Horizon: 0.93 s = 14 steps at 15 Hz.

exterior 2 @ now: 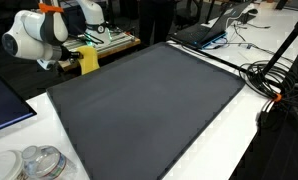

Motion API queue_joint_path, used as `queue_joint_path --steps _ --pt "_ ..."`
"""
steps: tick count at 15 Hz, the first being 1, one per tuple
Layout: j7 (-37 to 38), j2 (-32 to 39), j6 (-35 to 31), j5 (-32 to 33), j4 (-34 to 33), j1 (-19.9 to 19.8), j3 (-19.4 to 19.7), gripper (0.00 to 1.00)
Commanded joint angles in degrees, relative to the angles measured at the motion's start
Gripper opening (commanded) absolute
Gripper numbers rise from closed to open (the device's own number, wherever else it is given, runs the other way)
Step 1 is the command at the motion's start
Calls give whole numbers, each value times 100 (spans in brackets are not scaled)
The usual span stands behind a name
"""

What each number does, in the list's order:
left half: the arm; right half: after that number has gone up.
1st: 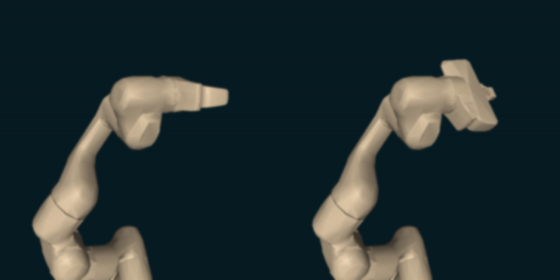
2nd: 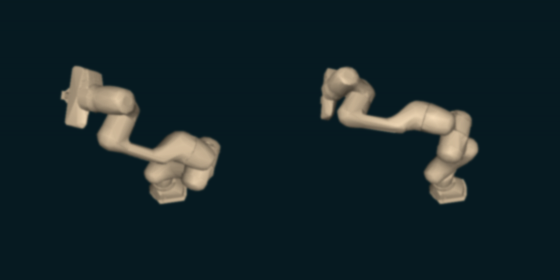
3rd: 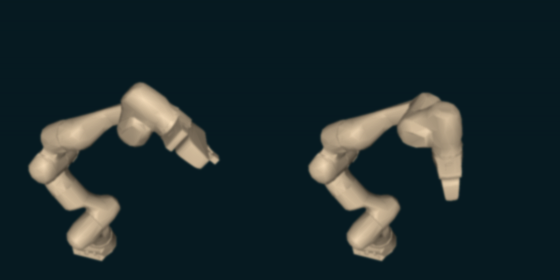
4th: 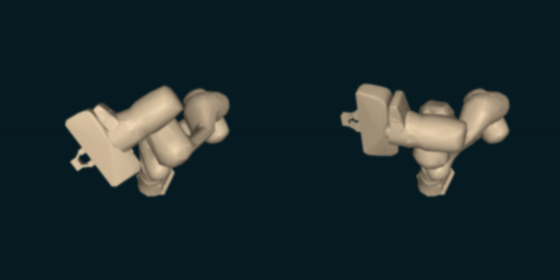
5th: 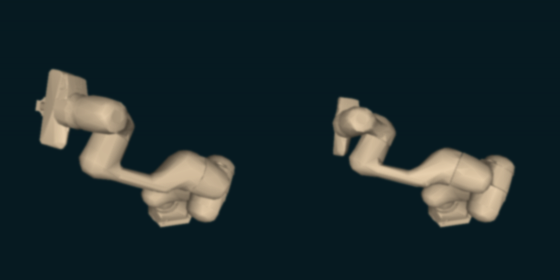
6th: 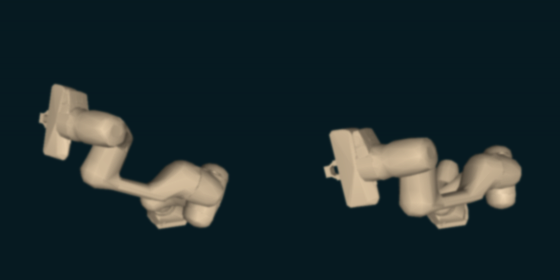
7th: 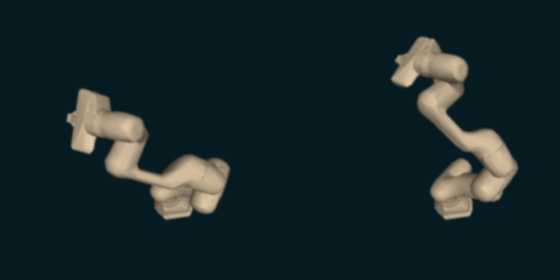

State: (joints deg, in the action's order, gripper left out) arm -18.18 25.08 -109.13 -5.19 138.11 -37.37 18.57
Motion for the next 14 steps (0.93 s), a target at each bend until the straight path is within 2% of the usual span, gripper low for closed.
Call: queue_joint_path --steps 1,3,5,10,14 --pt "64 -458 -156 243 374 151 178 5" --pt "22 -658 -125 332 480 187 224 2" --pt "-93 -1001 -55 436 624 214 277 4" --pt "-17 -2447 168 1215 1065 472 473 5" --pt "-66 -3667 344 1730 1244 827 357 5"
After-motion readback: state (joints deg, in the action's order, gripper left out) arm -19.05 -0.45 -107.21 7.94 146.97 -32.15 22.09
